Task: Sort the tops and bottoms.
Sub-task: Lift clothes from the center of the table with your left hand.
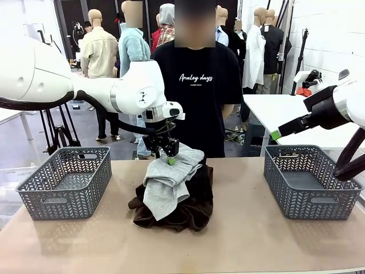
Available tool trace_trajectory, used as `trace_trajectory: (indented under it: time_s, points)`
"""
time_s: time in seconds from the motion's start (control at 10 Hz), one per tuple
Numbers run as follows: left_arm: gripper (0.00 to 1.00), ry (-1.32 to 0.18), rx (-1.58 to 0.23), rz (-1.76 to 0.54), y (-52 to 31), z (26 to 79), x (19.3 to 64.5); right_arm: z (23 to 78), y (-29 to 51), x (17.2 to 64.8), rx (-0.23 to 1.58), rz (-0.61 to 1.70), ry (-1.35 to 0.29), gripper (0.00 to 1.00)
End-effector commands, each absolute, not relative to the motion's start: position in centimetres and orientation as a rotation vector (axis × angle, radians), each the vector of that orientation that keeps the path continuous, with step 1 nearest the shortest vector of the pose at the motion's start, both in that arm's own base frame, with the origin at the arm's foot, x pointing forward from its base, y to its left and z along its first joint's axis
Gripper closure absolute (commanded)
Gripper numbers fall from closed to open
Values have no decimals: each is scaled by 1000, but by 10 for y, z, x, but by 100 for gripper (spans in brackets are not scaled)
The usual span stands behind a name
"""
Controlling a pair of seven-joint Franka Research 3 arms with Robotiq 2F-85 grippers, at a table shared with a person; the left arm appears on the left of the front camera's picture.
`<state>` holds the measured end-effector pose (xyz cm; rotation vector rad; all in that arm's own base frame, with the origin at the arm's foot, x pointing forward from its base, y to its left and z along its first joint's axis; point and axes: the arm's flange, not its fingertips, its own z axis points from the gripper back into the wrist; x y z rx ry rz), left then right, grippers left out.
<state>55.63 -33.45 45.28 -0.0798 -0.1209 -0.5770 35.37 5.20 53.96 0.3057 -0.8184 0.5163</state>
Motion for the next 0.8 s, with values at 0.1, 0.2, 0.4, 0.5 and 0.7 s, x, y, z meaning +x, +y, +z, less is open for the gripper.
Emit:
trace_trajectory:
  time_s: [0.1,0.2,0.4,0.5,0.7]
  points:
    - [100,-70,-99,-555,-335,459,556,538,52,355,323,508,-820,0]
    - [100,-68,-91,-551,-335,462,555,538,52,355,323,508,-820,0]
    - [100,-114,-81,-533,-334,467,550,538,52,355,323,508,-820,0]
    - [100,-173,-43,-542,-331,472,541,538,52,355,323,508,-820,0]
    - [100,-94,-74,-567,-334,463,555,538,52,355,323,508,-820,0]
